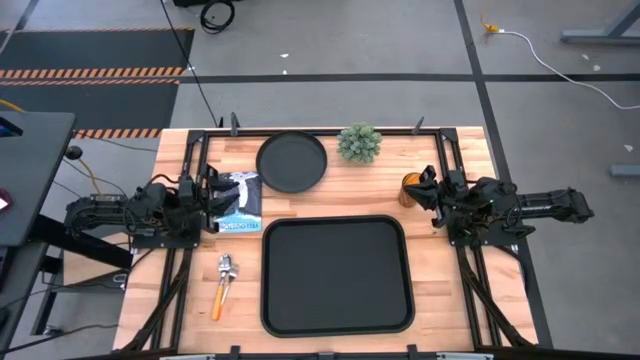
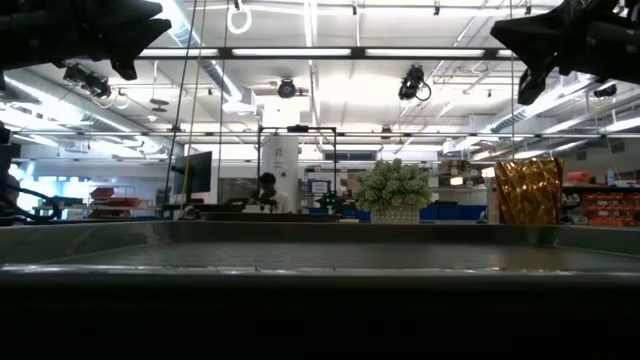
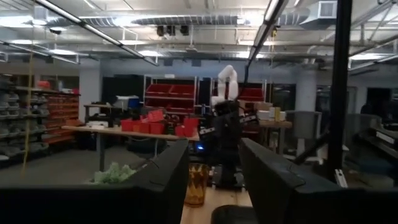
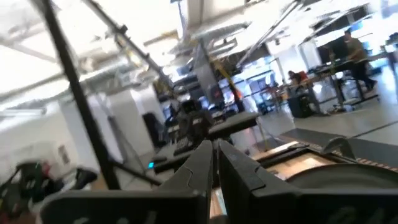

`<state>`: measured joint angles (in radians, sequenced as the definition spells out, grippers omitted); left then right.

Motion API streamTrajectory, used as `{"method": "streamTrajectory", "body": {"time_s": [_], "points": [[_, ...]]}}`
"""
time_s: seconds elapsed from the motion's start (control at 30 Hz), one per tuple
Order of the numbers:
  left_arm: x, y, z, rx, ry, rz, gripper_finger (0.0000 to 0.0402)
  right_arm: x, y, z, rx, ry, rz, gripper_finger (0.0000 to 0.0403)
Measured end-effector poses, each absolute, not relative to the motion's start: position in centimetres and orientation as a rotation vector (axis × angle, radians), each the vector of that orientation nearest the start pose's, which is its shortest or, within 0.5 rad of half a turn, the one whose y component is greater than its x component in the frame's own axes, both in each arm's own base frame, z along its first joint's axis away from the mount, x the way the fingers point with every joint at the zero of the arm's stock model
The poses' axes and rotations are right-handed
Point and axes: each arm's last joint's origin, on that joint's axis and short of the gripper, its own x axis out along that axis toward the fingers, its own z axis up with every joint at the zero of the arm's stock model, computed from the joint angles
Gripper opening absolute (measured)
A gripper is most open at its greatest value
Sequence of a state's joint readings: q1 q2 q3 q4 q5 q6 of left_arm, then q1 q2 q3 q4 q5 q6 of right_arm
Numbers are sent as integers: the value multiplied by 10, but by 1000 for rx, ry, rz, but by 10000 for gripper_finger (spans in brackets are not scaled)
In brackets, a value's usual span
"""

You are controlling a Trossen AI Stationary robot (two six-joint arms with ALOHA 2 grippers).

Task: Pick and place plate/cup/fork/spoon on tray
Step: Put the yellow cup on the black tray

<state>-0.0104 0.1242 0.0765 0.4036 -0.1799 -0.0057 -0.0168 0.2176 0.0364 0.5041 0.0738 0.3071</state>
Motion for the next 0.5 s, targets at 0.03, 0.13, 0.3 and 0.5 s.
{"method": "streamTrajectory", "body": {"time_s": [0.03,0.13,0.3,0.5], "points": [[96,4,217,-41,-348,159,149,106,-3,205,297,-317,-22,29],[95,4,220,-46,-379,165,149,107,-1,203,311,-294,-3,26],[94,4,222,-103,-406,145,149,106,3,205,270,-305,46,25],[93,4,224,-154,-436,121,149,106,3,205,211,-304,29,24]]}}
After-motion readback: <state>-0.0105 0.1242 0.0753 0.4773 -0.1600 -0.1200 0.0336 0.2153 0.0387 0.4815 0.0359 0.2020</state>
